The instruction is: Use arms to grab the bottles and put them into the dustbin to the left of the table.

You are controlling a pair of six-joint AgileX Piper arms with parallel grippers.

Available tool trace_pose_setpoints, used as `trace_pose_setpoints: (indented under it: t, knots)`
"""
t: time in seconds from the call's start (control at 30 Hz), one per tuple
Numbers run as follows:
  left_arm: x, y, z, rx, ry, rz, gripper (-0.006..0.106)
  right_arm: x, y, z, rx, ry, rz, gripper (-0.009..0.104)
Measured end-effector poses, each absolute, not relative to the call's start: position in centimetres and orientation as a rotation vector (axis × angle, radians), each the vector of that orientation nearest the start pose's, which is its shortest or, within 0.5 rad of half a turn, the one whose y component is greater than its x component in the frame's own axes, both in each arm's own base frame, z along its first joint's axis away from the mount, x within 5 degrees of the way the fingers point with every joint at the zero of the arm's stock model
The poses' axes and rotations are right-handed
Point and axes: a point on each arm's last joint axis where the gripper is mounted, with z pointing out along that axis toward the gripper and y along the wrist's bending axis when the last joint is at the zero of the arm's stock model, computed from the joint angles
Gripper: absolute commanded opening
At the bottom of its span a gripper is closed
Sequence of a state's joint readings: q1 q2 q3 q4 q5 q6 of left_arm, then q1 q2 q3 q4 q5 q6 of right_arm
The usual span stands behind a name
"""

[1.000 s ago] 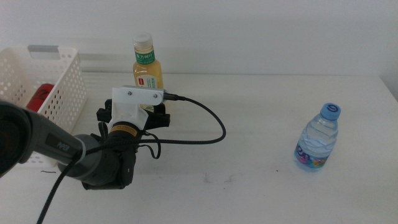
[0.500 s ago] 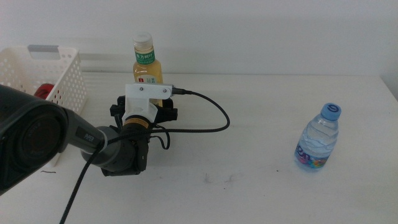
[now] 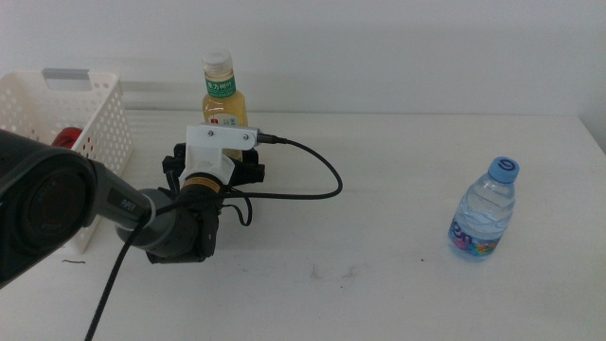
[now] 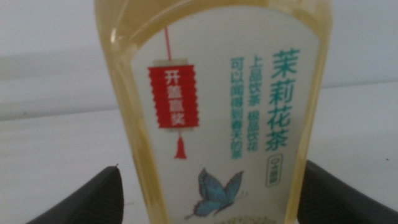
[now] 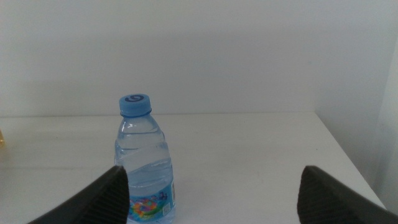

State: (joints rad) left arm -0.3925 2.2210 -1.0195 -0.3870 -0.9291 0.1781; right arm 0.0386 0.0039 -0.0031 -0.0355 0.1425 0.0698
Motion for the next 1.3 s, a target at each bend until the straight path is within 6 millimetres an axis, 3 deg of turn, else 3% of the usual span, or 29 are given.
trace_pose_setpoints:
  t: [0.57, 0.67, 0.8, 1.0, 1.1, 1.3]
  knots:
    - [44.3, -13.7, 7.5, 0.097, 1.725, -0.011, 0.093, 5.6, 0.2, 20.1, 0.001, 1.627, 0.052, 0.093]
    - [44.5, -13.6, 7.5, 0.091, 1.707, -0.006, 0.081, 5.6, 0.2, 20.1, 0.001, 1.627, 0.052, 0.093]
    - [44.5, -13.5, 7.7, 0.094, 1.687, 0.014, 0.047, 5.6, 0.2, 20.1, 0.001, 1.627, 0.052, 0.093]
    - [43.2, -13.0, 10.5, 0.03, 1.786, 0.031, 0.0, 5.6, 0.2, 20.1, 0.001, 1.627, 0.052, 0.093]
    - [41.1, -12.6, 13.0, 0.04, 1.815, 0.087, -0.002, 5.6, 0.2, 20.1, 0.001, 1.627, 0.052, 0.093]
    - [36.5, -12.3, 19.7, 0.037, 1.919, 0.093, -0.002, 5.6, 0.2, 20.1, 0.001, 1.627, 0.052, 0.093]
